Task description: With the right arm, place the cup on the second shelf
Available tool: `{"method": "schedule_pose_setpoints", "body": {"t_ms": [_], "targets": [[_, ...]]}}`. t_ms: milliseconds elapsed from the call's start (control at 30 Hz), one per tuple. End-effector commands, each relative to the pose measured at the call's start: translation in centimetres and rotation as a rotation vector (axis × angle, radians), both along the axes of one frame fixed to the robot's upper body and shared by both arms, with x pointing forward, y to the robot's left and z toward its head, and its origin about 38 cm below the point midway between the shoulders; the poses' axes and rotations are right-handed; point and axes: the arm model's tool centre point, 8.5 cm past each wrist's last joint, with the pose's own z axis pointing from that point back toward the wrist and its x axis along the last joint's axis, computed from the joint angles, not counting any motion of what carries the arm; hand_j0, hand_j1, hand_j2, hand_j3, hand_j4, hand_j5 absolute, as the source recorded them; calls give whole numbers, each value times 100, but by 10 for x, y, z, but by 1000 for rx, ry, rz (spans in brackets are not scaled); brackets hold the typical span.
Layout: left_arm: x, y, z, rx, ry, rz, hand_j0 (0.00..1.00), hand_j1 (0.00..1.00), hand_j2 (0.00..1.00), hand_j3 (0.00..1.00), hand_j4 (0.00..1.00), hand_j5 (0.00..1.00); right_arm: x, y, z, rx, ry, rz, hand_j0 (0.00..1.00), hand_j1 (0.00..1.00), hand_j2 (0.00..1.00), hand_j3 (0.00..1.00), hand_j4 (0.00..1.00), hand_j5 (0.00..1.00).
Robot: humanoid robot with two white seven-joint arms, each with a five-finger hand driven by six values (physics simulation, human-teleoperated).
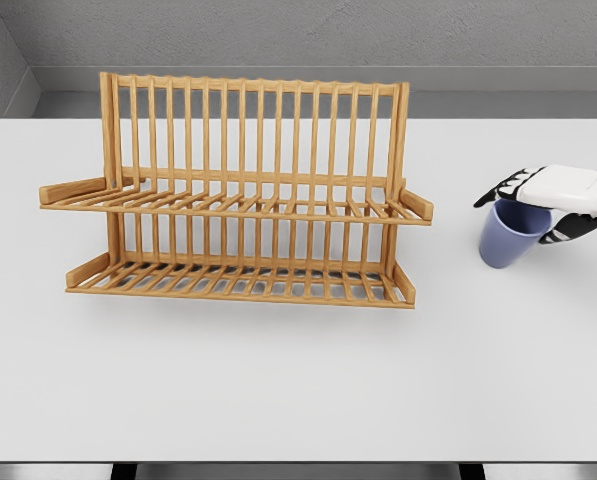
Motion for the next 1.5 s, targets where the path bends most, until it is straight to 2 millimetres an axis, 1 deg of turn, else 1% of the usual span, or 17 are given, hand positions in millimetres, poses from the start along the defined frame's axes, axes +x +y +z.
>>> {"method": "schedule_pose_setpoints", "body": {"t_ms": [0, 33, 67, 100, 600, 767, 867, 900, 933, 1033, 1300, 1400, 1467], "targets": [[0, 0, 0, 0, 0, 1, 100, 100, 100, 100, 100, 100, 0, 1, 1, 4, -2, 0, 87, 87, 87, 87, 87, 87], [0, 0, 0, 0, 0, 1, 100, 100, 100, 100, 100, 100, 0, 1, 1, 5, -1, 0, 87, 87, 87, 87, 87, 87], [0, 0, 0, 0, 0, 1, 100, 100, 100, 100, 100, 100, 0, 1, 1, 4, -2, 0, 90, 90, 90, 90, 90, 90], [0, 0, 0, 0, 0, 1, 100, 100, 100, 100, 100, 100, 0, 0, 1, 5, -1, -1, 100, 100, 100, 100, 100, 100], [0, 0, 0, 0, 0, 1, 100, 100, 100, 100, 100, 100, -2, 1, 1, 1, 0, 3, 100, 100, 100, 100, 100, 100], [0, 0, 0, 0, 0, 1, 100, 100, 100, 100, 100, 100, -4, 8, 3, 2, -7, 29, 100, 100, 100, 100, 100, 100], [0, 0, 0, 0, 0, 1, 100, 100, 100, 100, 100, 100, -4, 8, 2, 2, -6, 27, 100, 100, 100, 100, 100, 100], [0, 0, 0, 0, 0, 1, 100, 100, 100, 100, 100, 100, -4, 8, 2, 2, -6, 27, 91, 91, 91, 91, 91, 91], [0, 0, 0, 0, 0, 1, 100, 100, 100, 100, 100, 100, -4, 9, 2, 3, -6, 28, 84, 84, 84, 84, 84, 84], [0, 0, 0, 0, 0, 1, 100, 100, 100, 100, 100, 100, -4, 9, 0, 1, -1, 31, 75, 75, 75, 75, 75, 75], [0, 0, 0, 0, 0, 1, 100, 100, 100, 100, 100, 100, -3, 7, 8, 1, -18, 25, 73, 73, 73, 73, 73, 73], [0, 0, 0, 0, 0, 1, 100, 100, 100, 100, 100, 100, -2, 5, 17, 4, -42, 21, 73, 73, 73, 73, 73, 73], [0, 0, 0, 0, 0, 1, 100, 100, 100, 100, 100, 100, -2, 5, 19, 7, -46, 21, 73, 73, 73, 73, 73, 73]]}}
